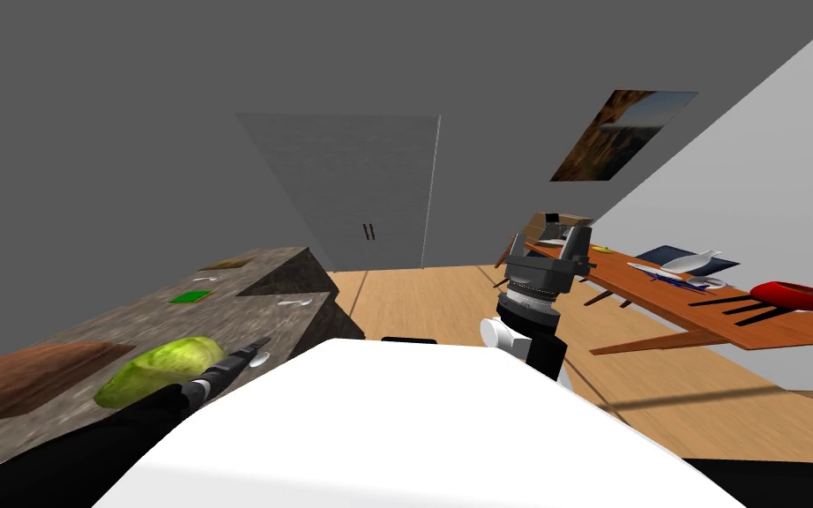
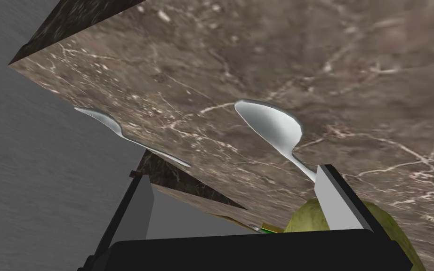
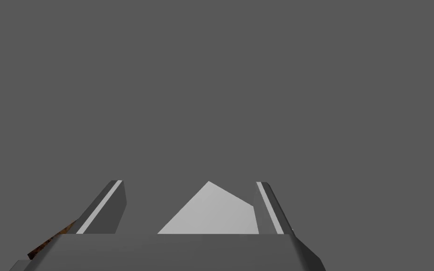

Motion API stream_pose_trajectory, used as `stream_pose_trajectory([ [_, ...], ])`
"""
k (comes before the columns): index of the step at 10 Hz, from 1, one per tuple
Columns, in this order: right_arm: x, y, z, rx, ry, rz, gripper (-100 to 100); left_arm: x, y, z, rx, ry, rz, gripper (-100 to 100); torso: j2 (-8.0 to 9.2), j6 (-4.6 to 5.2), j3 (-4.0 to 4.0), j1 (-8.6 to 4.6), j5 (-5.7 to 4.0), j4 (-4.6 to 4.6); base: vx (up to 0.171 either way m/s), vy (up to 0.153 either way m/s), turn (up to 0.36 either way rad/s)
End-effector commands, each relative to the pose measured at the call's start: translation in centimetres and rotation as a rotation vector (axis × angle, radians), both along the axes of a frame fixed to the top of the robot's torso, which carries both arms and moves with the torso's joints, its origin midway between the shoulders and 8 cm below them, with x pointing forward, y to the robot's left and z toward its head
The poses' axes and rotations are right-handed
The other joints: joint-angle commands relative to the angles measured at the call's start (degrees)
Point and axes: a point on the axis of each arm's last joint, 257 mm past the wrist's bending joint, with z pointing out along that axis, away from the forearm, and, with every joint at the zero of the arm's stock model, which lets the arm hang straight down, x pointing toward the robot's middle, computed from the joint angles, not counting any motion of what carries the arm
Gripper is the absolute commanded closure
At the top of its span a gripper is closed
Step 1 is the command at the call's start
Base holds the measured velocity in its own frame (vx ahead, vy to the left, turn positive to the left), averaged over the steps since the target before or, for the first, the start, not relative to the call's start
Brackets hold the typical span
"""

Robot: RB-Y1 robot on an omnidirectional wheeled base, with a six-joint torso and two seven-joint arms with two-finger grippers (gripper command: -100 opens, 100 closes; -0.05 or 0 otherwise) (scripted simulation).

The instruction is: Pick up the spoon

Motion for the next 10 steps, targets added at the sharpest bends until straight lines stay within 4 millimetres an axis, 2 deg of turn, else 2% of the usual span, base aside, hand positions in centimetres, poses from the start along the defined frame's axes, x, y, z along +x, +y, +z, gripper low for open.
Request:
stream_pose_trajectory([
  [1,0.0,0.0,0.0,0.000,0.000,0.000,0,-3.7,1.4,-1.0,-0.004,0.098,0.051,-100,0.00,0.00,0.00,0.00,0.00,0.00,0.106,-0.007,-0.119],
  [2,0.0,0.0,0.0,0.000,0.000,0.000,0,-5.9,2.1,-1.5,-0.007,0.156,0.081,-100,-0.03,0.00,-0.01,0.06,0.01,0.00,0.116,-0.027,-0.126],
  [3,0.0,0.0,0.0,0.000,0.000,0.000,0,-5.9,2.1,-1.5,-0.007,0.156,0.081,-100,-0.06,0.00,-0.03,0.01,0.02,-0.01,0.103,-0.024,-0.036],
  [7,0.0,0.0,0.0,0.000,0.000,0.000,0,-13.5,4.1,-2.1,-0.015,0.341,0.188,-100,-0.10,-0.01,-0.06,-0.04,-0.01,-0.02,0.122,-0.028,-0.080],
  [8,0.0,0.0,0.0,0.000,0.000,0.000,0,-14.9,4.4,-2.1,-0.016,0.373,0.209,-100,-0.09,-0.02,-0.05,-0.08,-0.01,-0.02,0.112,-0.018,-0.061],
  [9,0.0,0.0,0.0,0.000,0.000,0.000,0,-14.9,4.4,-2.1,-0.016,0.373,0.209,-100,-0.06,-0.01,-0.04,-0.04,-0.01,-0.02,0.067,0.002,-0.018],
  [10,0.0,0.0,0.0,0.000,0.000,0.000,0,-17.0,4.8,-2.1,-0.018,0.421,0.241,-100,0.06,-0.01,0.03,0.05,0.02,0.01,0.073,-0.004,-0.058],
])
